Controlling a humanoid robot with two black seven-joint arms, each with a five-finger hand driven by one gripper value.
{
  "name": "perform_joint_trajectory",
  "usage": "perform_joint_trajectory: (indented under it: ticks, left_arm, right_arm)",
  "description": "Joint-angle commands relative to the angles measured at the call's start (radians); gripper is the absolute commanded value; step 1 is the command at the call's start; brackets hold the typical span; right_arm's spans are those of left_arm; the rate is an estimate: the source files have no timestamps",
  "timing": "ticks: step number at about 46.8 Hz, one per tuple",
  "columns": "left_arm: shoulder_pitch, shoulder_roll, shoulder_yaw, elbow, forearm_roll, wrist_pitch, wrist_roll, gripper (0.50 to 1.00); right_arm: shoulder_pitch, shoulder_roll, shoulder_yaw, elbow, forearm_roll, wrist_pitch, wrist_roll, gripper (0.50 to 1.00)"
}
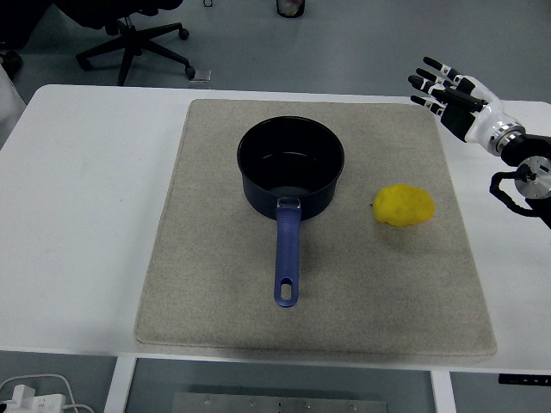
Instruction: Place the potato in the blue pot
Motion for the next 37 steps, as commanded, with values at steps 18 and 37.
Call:
perform_joint_trajectory:
  ticks: [18,37]
  left_arm:
    - [-0.001,0.000,0.000,0.001,0.000,0.000,0.000,0.996]
    - [0.000,0.000,0.000,0.001,0.000,0.000,0.000,0.996]
  right_arm:
    - [0.040,0.000,-0.013,0.003,-0.079,0.009,0.000,0.930]
    - [0.059,0.003,-0.014,0.009,-0.206,0.055,-0.002,0.930]
